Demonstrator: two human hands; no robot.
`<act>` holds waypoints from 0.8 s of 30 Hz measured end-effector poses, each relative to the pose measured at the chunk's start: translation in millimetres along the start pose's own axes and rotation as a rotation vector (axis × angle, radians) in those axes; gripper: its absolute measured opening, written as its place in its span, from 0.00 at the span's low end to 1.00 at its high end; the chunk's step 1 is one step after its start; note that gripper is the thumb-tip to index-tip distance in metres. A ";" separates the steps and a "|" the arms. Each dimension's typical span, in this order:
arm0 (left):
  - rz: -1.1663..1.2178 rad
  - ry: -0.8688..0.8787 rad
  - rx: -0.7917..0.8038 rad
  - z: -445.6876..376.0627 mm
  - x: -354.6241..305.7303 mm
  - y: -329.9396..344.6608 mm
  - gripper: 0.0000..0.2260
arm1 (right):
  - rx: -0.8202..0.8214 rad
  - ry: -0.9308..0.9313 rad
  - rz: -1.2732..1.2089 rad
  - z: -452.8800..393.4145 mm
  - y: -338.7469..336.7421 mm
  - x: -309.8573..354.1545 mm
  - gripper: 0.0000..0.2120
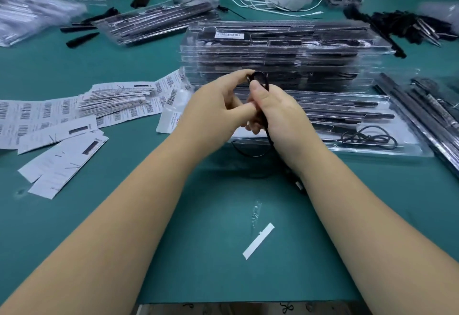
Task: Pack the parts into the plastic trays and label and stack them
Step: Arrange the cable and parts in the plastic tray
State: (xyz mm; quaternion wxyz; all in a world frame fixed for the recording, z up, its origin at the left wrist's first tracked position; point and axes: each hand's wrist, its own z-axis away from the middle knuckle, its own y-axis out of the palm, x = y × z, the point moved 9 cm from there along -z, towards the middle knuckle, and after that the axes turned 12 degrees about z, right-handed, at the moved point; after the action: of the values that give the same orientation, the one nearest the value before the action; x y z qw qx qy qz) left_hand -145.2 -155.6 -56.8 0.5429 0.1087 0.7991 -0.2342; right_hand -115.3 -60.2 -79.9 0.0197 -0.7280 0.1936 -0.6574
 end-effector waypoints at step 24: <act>1.419 -0.331 -0.380 -11.2 38.5 -20.5 0.18 | 0.270 0.068 0.305 10.7 1.3 -7.1 0.10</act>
State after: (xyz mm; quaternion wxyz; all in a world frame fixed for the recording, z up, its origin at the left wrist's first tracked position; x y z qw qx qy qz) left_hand -178.0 -170.9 -83.5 0.6860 0.4653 0.4718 0.3005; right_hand -105.7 -61.6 -88.5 0.2100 -0.6583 0.2123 -0.6910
